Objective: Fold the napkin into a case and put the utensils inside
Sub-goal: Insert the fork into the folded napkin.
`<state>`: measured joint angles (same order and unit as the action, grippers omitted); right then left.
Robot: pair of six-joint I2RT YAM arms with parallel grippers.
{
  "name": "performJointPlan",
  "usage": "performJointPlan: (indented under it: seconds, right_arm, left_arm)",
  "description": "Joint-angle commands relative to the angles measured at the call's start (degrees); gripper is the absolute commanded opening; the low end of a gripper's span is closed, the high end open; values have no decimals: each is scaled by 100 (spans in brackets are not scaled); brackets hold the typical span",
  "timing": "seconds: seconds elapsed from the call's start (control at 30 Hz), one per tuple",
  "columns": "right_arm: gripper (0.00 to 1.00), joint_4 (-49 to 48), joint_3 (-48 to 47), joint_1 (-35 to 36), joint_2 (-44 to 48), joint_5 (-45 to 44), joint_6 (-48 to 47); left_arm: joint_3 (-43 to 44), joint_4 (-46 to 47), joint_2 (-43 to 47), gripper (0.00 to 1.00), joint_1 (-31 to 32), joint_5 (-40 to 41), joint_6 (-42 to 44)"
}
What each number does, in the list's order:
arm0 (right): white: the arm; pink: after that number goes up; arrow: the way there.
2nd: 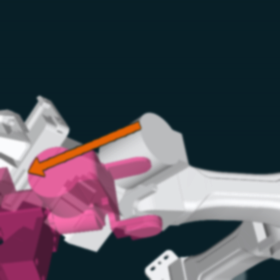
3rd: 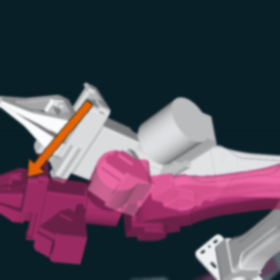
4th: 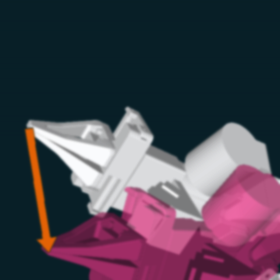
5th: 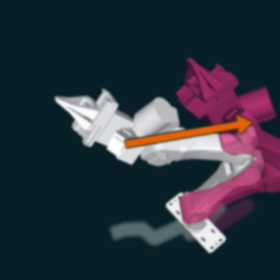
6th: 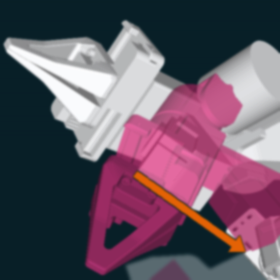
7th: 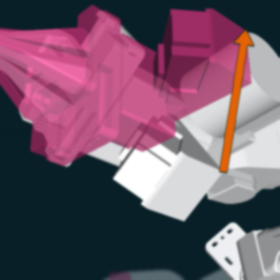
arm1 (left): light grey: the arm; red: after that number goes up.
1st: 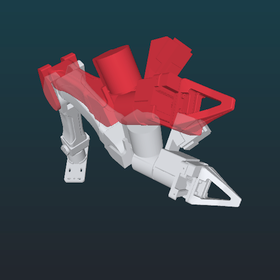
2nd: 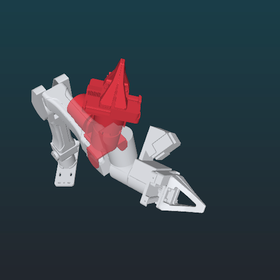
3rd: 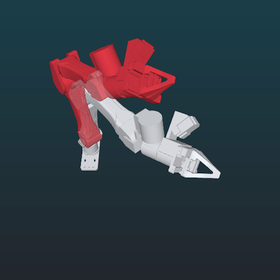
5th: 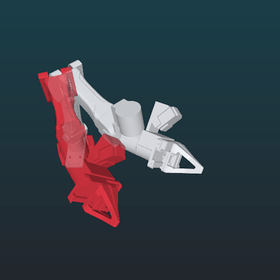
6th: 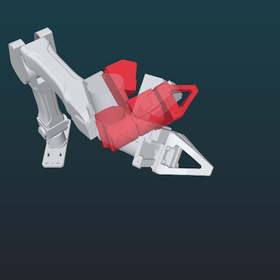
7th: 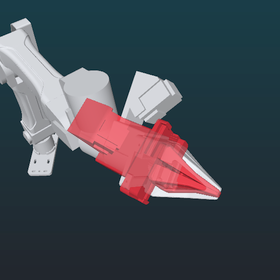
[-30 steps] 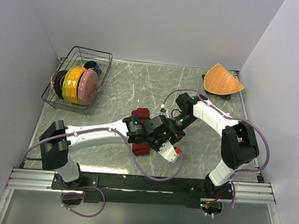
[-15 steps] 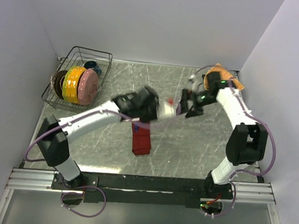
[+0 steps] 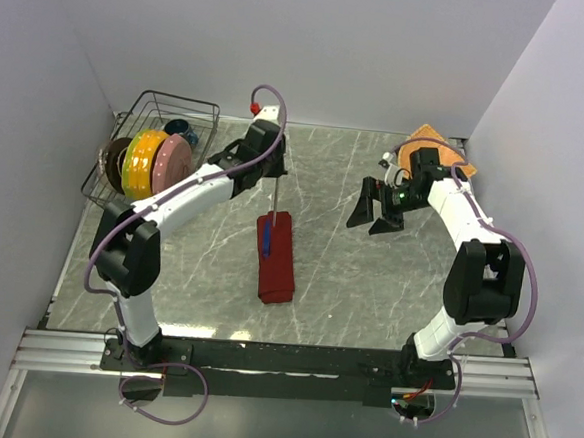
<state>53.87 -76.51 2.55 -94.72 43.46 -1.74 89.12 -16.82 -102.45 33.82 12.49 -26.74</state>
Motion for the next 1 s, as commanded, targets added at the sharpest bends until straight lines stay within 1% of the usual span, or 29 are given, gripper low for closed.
performJointPlan:
  seconds: [0.0,0.07,0.2,0.33,0.53,0.77,0.97]
  right_arm:
    - [100,-262,154,9,357,13,94]
    - [100,-324,268,9,392,22,130]
    - [100,-412,400,9,498,-13,121]
    - [100,-412,453,18,498,22,121]
    - [100,-324,374,9,454,48,86]
    - [100,-263,418,9,463,75,33]
    - [100,-236,479,9,498,66,7]
  left_arm:
    - [-586,977,173,1,-34,674,-1191]
    - [-807,1163,173,1,-34,816,-1289]
    - [-870,1137,-20,1,-34,1070,-1351]
    - [-958,1286,-169,1,-34,1124,-1474]
    - [-756,926,-582,1,10,1203,-1562]
    - [-923,847,-670,1,89,1150,-1588]
    - [-993,540,-627,1,238,983,-1755]
